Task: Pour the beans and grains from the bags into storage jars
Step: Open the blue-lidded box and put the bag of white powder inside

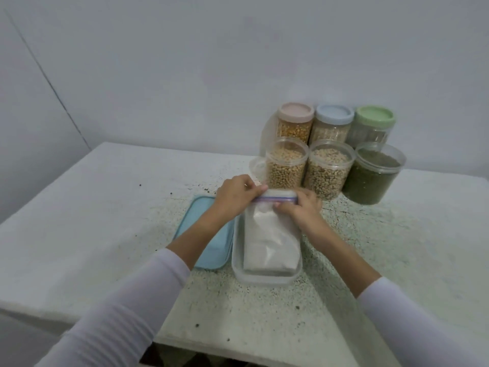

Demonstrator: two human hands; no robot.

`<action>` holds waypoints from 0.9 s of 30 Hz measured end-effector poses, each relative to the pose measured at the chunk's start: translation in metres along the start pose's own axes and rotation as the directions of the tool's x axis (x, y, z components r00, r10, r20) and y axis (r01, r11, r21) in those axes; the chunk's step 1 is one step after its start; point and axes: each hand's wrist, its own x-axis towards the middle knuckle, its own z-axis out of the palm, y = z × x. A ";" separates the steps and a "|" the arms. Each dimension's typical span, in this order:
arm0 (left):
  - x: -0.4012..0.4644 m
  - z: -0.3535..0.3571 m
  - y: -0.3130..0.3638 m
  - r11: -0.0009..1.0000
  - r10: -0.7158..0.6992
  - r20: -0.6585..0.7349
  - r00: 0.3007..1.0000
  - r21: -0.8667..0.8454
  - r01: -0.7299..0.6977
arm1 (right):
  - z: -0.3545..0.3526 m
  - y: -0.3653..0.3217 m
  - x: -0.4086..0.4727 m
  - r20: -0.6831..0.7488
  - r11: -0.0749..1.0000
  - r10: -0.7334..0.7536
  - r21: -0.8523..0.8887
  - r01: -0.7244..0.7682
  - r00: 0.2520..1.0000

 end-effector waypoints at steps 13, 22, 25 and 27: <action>0.004 0.027 -0.027 0.974 0.116 -0.153 0.981 0.209 -0.082 | 0.026 0.023 0.002 -0.066 0.692 -0.467 -0.647 0.319 0.882; 0.028 -0.001 -0.060 0.988 0.079 -0.080 0.994 0.141 -0.067 | -0.015 -0.009 0.001 0.601 0.539 -0.035 -0.661 0.521 0.799; 0.031 -0.020 -0.083 0.889 0.052 0.038 0.998 0.453 -0.064 | -0.007 -0.006 0.001 0.609 0.418 -0.008 -0.719 0.556 0.793; 0.030 -0.028 -0.095 0.817 0.002 0.131 0.991 0.572 -0.077 | 0.000 -0.003 0.004 0.608 0.357 -0.001 -0.741 0.568 0.794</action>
